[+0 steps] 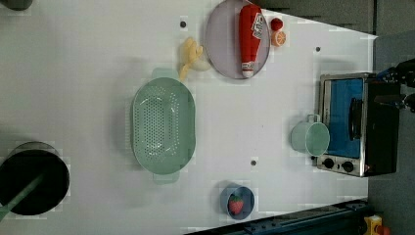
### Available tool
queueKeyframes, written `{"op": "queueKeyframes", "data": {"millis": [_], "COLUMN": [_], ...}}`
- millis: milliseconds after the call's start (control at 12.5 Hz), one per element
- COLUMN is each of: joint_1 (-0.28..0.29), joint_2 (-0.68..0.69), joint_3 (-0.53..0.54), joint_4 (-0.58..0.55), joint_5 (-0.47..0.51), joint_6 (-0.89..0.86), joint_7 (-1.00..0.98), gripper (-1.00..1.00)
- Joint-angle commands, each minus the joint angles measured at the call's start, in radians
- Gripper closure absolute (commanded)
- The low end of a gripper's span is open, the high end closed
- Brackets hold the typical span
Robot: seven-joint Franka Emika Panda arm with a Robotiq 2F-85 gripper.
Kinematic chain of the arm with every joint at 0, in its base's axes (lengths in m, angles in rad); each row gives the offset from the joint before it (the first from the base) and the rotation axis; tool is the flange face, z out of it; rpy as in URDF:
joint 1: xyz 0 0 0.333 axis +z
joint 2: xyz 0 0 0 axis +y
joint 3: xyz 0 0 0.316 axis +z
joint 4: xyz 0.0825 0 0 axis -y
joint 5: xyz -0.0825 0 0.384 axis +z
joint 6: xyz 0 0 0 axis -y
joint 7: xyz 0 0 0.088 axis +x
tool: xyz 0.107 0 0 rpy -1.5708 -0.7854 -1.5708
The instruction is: Drag strainer left to right.
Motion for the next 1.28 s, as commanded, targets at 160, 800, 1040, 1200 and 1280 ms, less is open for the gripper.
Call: {"op": "queueKeyframes", "data": {"millis": [160,800,1040,1200,1280], "joint_1": [-0.035,0.006,0.009,0.011,0.011], "joint_2": [-0.415,-0.288,-0.177,-0.086,-0.036], "joint_3": [-0.042,0.208,0.376,0.472,0.511], "joint_4": [-0.2,-0.201,-0.204,-0.215,-0.225], "joint_5": [-0.002,0.055,0.055,0.053,0.053], "joint_6": [-0.179,-0.116,-0.035,0.055,0.107], "joint_7": [-0.021,0.201,0.522,0.708,0.785], "gripper": [-0.81,-1.0,-1.0,-1.0,-1.0]}}
